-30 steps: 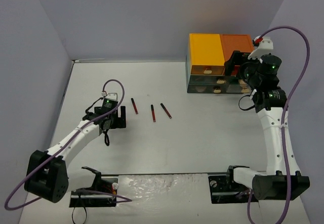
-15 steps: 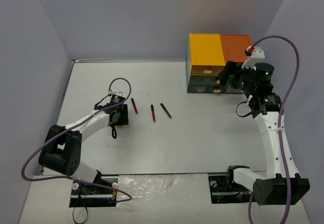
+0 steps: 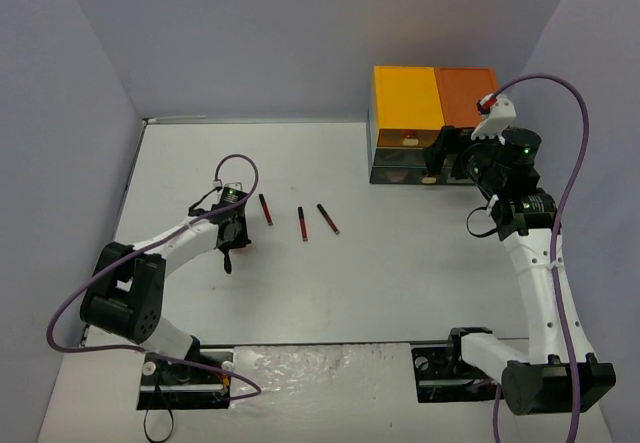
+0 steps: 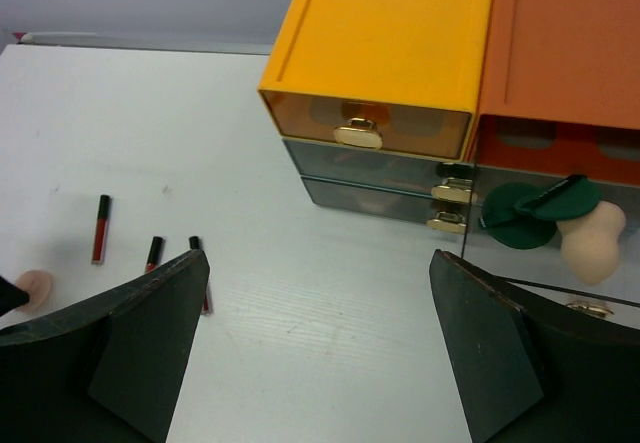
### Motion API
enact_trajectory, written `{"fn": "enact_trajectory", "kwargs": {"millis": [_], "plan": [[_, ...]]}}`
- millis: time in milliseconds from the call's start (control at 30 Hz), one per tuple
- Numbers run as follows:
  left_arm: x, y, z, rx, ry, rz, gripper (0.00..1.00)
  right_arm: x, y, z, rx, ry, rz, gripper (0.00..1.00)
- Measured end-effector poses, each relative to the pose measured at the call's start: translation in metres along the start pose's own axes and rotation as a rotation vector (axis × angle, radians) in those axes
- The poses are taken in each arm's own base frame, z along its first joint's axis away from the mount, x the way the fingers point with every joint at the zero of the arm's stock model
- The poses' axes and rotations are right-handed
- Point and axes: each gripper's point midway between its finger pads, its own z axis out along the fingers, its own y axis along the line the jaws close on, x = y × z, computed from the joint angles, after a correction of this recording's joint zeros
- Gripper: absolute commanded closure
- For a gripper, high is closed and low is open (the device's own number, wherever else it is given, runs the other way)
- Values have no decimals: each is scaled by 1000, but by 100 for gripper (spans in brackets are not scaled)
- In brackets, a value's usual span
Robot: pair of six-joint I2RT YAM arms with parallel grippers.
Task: Organize the makeup
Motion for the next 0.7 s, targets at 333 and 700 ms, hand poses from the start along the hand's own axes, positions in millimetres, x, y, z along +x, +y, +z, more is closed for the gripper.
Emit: {"fn": "enact_trajectory", "kwargs": {"millis": [333, 700], "plan": [[-28, -19, -49, 158, -131, 27, 100, 5, 63, 10, -277, 77, -14, 11], [-56, -77, -156, 564, -401, 221, 100, 54, 207, 19, -662, 301, -18, 18]]}}
